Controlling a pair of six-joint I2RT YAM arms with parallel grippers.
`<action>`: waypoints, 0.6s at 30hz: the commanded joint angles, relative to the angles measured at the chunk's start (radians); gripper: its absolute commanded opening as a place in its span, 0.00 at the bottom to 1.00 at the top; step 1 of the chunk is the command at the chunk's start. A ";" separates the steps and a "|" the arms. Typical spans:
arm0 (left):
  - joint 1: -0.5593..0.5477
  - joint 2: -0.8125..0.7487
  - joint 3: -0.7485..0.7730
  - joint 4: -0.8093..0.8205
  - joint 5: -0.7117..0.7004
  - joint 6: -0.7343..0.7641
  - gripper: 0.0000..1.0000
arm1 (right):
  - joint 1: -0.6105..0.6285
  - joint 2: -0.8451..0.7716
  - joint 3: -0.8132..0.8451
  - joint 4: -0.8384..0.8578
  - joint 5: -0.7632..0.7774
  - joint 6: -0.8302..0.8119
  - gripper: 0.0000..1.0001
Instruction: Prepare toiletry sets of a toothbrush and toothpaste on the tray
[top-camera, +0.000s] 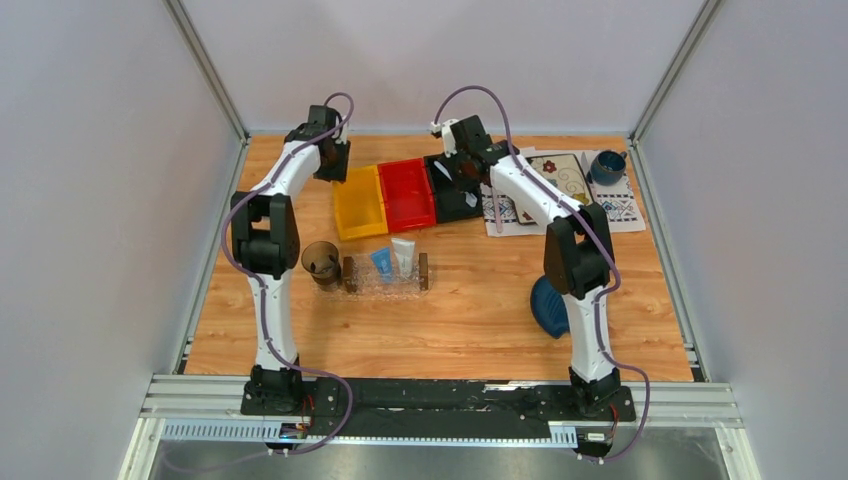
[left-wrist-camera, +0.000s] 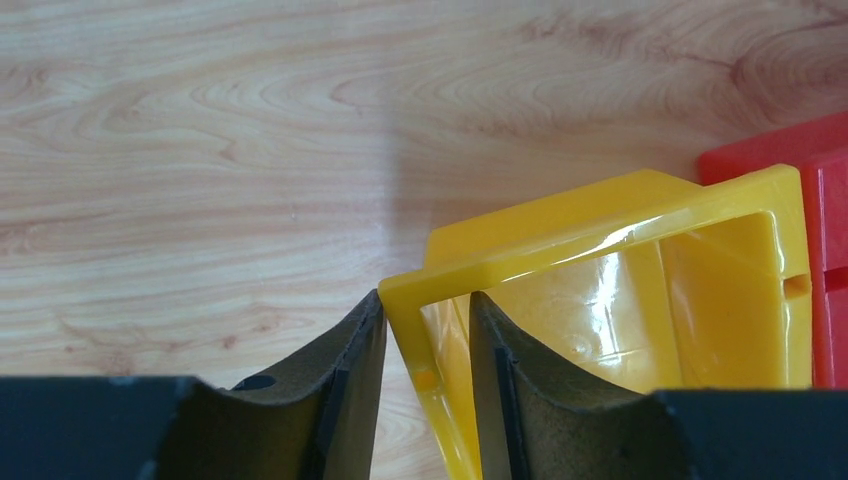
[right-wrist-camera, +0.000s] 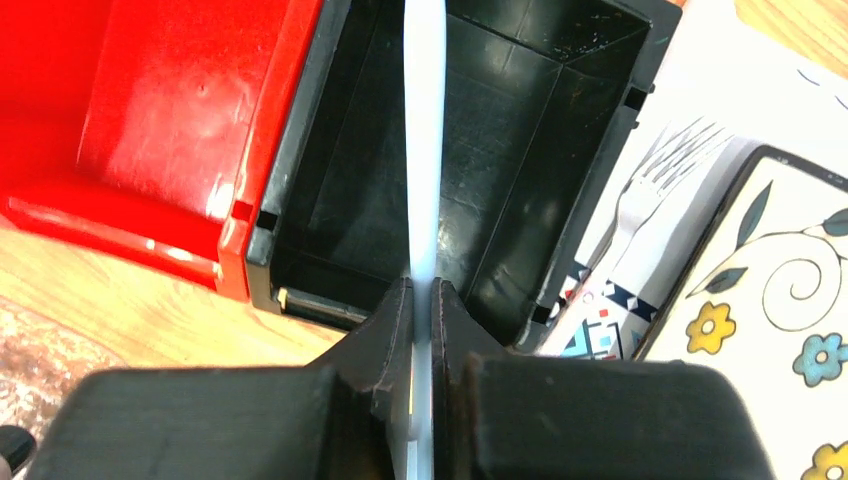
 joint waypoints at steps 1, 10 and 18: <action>0.003 0.033 0.091 -0.027 -0.004 0.019 0.45 | 0.000 -0.083 -0.024 -0.018 -0.005 0.009 0.00; 0.003 0.052 0.174 -0.046 -0.008 0.020 0.53 | 0.002 -0.195 -0.103 -0.044 -0.053 -0.001 0.00; 0.004 -0.049 0.161 -0.044 -0.001 0.016 0.66 | 0.000 -0.336 -0.162 -0.096 -0.088 -0.032 0.00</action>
